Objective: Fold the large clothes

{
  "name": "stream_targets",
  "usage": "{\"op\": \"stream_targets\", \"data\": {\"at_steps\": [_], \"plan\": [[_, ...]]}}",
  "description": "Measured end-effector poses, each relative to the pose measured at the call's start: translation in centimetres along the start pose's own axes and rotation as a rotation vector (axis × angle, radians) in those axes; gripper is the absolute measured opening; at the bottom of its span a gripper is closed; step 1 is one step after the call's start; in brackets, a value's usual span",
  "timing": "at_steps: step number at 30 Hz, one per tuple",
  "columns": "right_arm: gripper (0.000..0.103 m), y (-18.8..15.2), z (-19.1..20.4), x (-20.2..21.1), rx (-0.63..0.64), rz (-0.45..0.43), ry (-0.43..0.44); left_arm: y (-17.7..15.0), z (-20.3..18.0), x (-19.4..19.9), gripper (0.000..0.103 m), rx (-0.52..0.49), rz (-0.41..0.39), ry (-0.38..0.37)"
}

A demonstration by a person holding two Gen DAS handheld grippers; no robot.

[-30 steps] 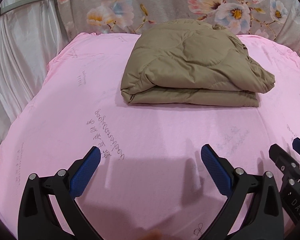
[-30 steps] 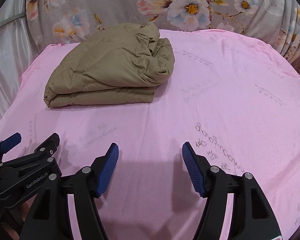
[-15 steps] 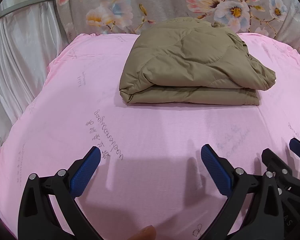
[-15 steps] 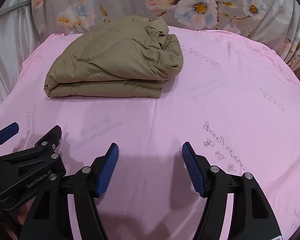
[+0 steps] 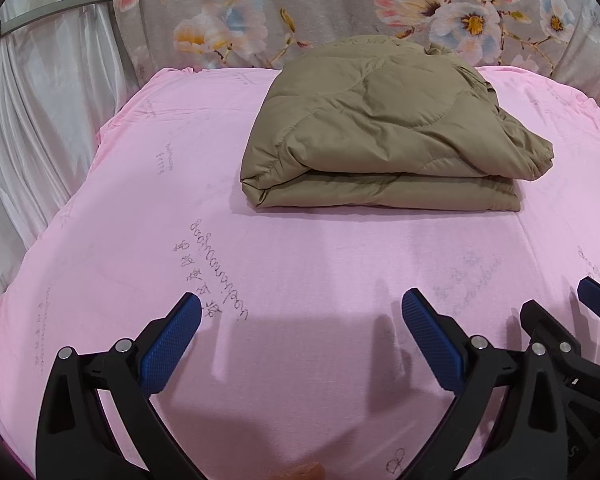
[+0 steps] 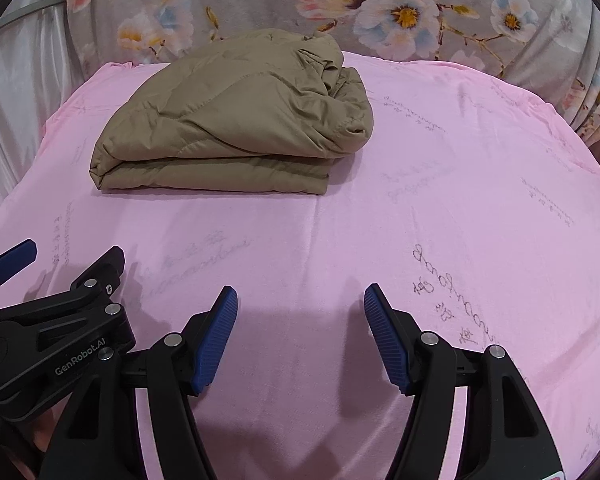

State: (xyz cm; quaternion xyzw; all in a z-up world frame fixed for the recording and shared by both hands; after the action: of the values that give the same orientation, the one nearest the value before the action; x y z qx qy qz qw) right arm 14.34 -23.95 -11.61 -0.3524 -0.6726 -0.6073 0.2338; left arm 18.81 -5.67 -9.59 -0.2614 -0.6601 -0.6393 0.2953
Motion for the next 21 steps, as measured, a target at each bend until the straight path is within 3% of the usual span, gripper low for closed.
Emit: {"op": "stream_targets", "data": {"at_steps": [21], "plan": [[0.064,0.04,-0.11,0.07,0.003,0.0,-0.007,0.03,0.05,-0.06,0.098,0.001,0.0,0.001]]}}
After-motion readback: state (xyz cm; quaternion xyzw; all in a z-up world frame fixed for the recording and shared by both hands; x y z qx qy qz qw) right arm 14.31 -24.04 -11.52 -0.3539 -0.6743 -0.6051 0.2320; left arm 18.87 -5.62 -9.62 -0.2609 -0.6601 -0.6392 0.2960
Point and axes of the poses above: each gripper's, at about its wrist camera, not at the fingertips, and x roughly against the way its jaws point, z to its left, y to its top, the point moved 9 cm from there along -x, roughly the way its jaws point, and after that the axes turned 14 degrees about x, right-handed, at the moved point
